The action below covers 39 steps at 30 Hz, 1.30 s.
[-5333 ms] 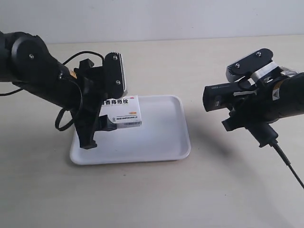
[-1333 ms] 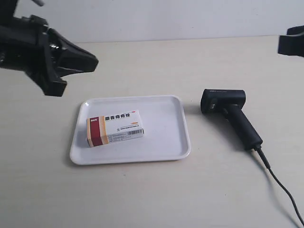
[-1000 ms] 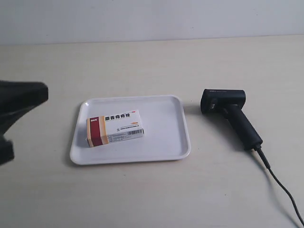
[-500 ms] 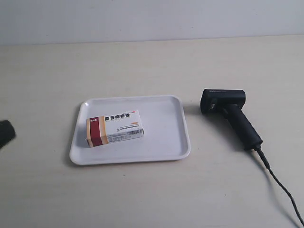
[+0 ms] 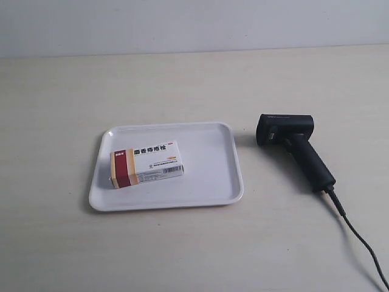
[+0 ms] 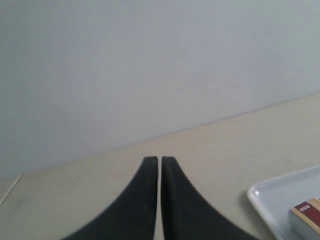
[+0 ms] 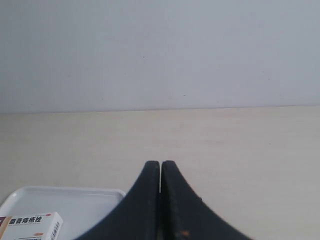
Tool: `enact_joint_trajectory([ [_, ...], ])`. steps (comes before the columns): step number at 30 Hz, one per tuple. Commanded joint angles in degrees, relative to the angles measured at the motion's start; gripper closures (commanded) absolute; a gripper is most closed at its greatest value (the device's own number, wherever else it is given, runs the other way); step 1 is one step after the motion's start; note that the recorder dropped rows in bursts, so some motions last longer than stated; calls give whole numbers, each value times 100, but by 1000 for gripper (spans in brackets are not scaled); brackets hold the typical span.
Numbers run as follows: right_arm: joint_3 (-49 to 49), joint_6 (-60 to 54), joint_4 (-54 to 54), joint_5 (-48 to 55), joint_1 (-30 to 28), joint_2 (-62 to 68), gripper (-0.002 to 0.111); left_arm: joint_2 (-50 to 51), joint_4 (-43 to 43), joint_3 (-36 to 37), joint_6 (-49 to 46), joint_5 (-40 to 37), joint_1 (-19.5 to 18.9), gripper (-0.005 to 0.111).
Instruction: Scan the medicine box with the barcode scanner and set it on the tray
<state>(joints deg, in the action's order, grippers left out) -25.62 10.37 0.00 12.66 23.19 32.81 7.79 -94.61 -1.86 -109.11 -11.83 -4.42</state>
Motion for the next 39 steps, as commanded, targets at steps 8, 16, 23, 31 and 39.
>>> enact_joint_trajectory([
  [8, 18, 22, 0, -37, 8, -18, 106, -134, 6099, 186, 6908, 765, -23, 102],
  [16, 18, 22, 0, -37, 8, -18, 106, -134, 7726, 186, 8711, 293, -15, 102],
  [23, 18, 22, 0, -37, 8, -18, 106, -376, 8733, 186, 9690, -97, -15, 102],
  [31, 18, 22, 0, -37, 8, -18, 106, -779, 9175, 186, 10312, -439, -15, 102],
  [39, 18, 22, 0, -37, 8, -18, 106, -779, 9855, 186, 11262, -559, -15, 102],
])
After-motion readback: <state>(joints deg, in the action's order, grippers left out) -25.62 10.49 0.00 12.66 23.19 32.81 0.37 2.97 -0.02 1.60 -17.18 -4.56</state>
